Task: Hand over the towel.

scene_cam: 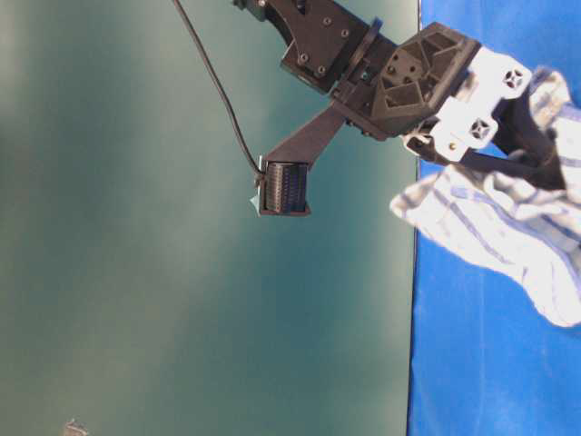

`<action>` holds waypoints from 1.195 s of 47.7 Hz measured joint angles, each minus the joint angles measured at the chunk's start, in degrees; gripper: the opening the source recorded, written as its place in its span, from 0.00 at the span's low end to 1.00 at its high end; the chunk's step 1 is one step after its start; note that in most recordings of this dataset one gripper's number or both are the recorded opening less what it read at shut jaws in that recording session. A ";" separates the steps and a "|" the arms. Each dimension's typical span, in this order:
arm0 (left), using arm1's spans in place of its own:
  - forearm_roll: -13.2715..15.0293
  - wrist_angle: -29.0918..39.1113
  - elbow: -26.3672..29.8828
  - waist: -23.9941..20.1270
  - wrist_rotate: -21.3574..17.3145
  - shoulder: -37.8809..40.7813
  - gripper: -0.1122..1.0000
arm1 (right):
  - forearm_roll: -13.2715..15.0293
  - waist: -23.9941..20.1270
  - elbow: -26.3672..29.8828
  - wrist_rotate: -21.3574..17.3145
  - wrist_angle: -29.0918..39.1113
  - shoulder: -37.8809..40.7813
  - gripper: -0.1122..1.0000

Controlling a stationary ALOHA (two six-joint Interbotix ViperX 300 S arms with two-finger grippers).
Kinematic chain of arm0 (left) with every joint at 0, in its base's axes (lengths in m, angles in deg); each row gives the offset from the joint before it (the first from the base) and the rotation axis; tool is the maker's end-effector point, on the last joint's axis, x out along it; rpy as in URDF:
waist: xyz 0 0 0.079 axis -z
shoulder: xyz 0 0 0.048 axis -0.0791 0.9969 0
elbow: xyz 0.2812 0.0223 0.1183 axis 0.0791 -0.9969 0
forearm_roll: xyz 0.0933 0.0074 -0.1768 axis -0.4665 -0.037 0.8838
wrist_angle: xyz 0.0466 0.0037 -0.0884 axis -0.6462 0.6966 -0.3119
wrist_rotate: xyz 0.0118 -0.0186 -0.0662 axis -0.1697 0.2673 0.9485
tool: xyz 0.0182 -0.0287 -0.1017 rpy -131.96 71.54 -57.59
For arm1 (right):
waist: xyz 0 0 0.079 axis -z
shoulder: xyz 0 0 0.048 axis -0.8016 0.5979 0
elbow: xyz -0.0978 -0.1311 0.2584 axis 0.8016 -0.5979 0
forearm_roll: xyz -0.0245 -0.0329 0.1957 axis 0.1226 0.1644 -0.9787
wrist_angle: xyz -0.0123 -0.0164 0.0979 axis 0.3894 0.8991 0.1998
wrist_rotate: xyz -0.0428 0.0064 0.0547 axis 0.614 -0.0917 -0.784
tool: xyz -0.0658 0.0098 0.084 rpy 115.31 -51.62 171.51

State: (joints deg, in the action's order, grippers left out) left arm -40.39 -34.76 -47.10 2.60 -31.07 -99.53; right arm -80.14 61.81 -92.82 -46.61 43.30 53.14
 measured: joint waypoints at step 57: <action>-0.09 -1.41 -0.97 -1.32 -0.09 0.44 0.92 | 1.05 -2.37 -16.79 0.70 -24.26 -41.31 0.75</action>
State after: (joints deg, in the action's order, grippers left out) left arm -40.48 -36.17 -48.06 1.28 -31.16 -99.09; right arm -79.08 59.43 -109.61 -45.91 19.04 11.83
